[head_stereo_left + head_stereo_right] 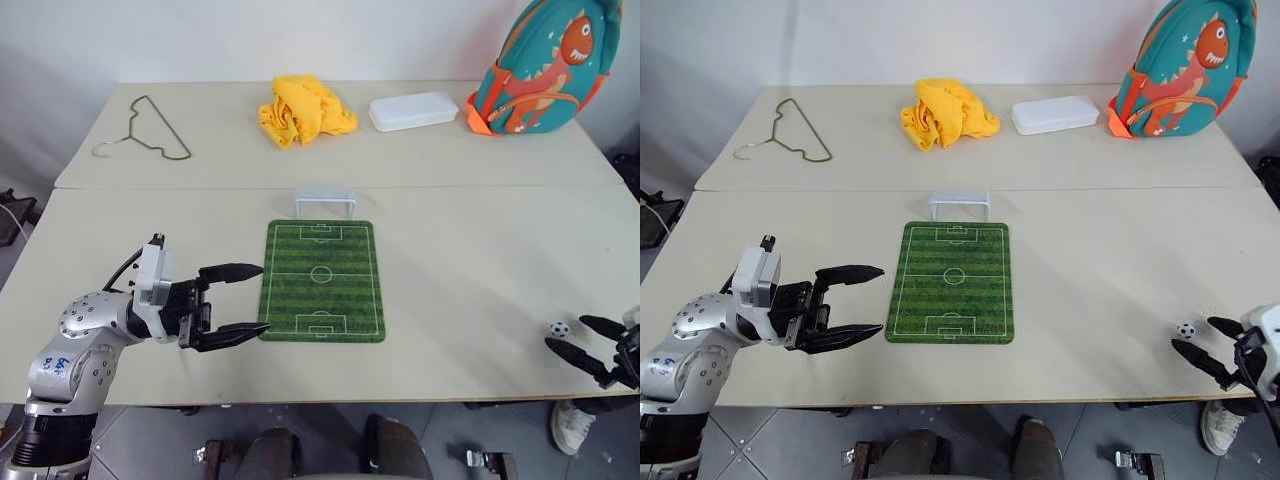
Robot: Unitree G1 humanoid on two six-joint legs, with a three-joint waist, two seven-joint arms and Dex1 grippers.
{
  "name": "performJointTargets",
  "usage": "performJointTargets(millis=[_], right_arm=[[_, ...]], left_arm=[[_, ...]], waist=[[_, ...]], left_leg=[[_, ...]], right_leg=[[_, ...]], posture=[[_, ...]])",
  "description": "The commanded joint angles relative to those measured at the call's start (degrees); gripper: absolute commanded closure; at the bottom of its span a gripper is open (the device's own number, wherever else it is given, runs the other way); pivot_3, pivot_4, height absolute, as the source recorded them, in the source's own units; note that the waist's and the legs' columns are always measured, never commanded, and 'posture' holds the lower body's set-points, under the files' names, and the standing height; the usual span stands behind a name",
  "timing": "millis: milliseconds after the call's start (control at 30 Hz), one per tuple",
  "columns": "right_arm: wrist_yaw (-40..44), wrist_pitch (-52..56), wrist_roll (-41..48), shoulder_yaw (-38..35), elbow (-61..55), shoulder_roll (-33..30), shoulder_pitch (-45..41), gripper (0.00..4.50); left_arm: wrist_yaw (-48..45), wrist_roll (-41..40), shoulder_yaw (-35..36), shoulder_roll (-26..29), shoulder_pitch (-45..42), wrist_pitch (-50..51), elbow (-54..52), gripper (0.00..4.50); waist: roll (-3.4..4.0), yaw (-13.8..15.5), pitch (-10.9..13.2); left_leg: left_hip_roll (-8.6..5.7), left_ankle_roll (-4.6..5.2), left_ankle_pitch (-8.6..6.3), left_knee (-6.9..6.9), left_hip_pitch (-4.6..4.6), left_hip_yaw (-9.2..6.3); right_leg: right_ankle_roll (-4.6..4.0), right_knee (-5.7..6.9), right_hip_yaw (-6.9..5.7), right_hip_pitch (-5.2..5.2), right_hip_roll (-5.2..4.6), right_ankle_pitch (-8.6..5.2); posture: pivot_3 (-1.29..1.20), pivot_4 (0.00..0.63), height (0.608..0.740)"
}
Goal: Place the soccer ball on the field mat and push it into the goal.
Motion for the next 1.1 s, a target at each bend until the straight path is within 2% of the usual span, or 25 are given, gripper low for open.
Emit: performJointTargets(millis=[33,367,433,467,633,733,800,900,1000,1100], right_arm=[[1.3,-3.7,-1.0,0.4,3.2,0.7,-0.9,0.5],[2.3,-7.6,-1.0,1.7,6.9,2.9,-4.5,3.77],[3.3,-8.5,-0.4,1.7,7.4,2.9,-5.2,4.34],[4.5,-9.5,0.7,1.2,7.0,3.2,-5.8,4.43],[11.2,-12.3,4.1,1.4,4.5,3.8,-8.9,4.43],[10.1,-10.8,1.4,4.8,4.2,2.7,-14.0,4.43],[10.1,-5.6,3.4,5.2,3.7,2.5,-16.2,4.43],[12.3,-2.3,3.5,7.5,1.5,1.6,-18.2,3.87],[8.8,-4.3,-0.3,11.8,-0.7,4.2,-22.7,2.94],[3.7,-0.6,-2.2,15.6,-1.9,7.4,-27.6,1.99]], left_arm=[[0.3,-0.7,1.6,0.4,0.1,-0.3,-1.6,0.0],[-0.3,-0.6,2.2,0.7,-0.9,-0.3,-0.2,0.0],[0.0,-0.7,2.6,0.5,-1.0,-0.3,0.2,0.0],[0.1,-0.5,2.9,0.3,-0.9,-0.8,0.5,0.0],[-0.6,2.0,4.6,-1.0,1.4,-5.4,3.4,0.0],[-0.4,4.0,5.7,-1.6,5.4,-8.5,4.9,0.0],[-0.4,4.1,6.1,-1.6,6.4,-9.4,5.0,0.0],[0.2,3.9,6.5,-1.6,7.0,-9.8,4.7,0.0],[0.5,3.9,6.4,-1.9,7.6,-10.0,4.0,0.0],[1.1,3.8,6.3,-2.1,7.8,-9.9,3.4,0.0]], waist=[[0.0,0.0,0.0],[-0.04,-0.7,0.0],[-0.04,-0.7,0.0],[-0.04,-0.8,0.0],[0.06,-1.2,0.0],[0.08,-1.9,0.0],[0.07,-2.1,0.0],[0.09,-1.3,0.0],[0.09,-1.1,0.0],[0.09,-1.4,0.0]], left_leg=[[0.01,0.0,0.0,0.0,0.0,-0.01],[0.01,0.0,0.0,0.06,0.02,-0.01],[0.01,0.0,0.0,0.07,0.02,-0.02],[0.01,0.0,0.0,0.07,0.01,-0.03],[0.02,-0.01,0.0,0.06,0.01,-0.03],[0.05,-0.01,0.0,0.05,0.05,0.03],[0.05,-0.01,0.0,0.06,0.02,0.02],[0.07,-0.02,0.01,0.07,0.0,-0.08],[0.06,-0.02,0.01,0.07,-0.04,-0.13],[0.05,-0.02,0.01,0.07,-0.04,-0.11]], right_leg=[[0.0,0.0,-0.01,0.0,0.0,0.0],[0.02,0.0,0.01,0.06,0.0,0.01],[0.02,0.0,0.01,0.06,0.0,0.01],[0.02,0.0,0.0,0.06,0.0,0.01],[0.02,-0.01,-0.01,0.04,0.0,0.01],[0.02,0.0,0.01,0.03,0.01,0.01],[0.02,0.01,0.01,0.01,0.01,0.01],[0.01,0.03,-0.04,0.01,0.01,0.01],[0.01,0.02,-0.09,0.01,0.0,0.01],[0.02,0.02,-0.08,0.0,-0.01,0.01]], posture=[[0.0,0.15,0.74],[0.0,0.15,0.74],[0.0,0.15,0.74],[0.0,0.15,0.74],[0.0,0.15,0.74],[0.0,0.15,0.74],[0.0,0.15,0.74],[0.0,0.15,0.74],[0.0,0.15,0.74],[0.0,0.15,0.74]])
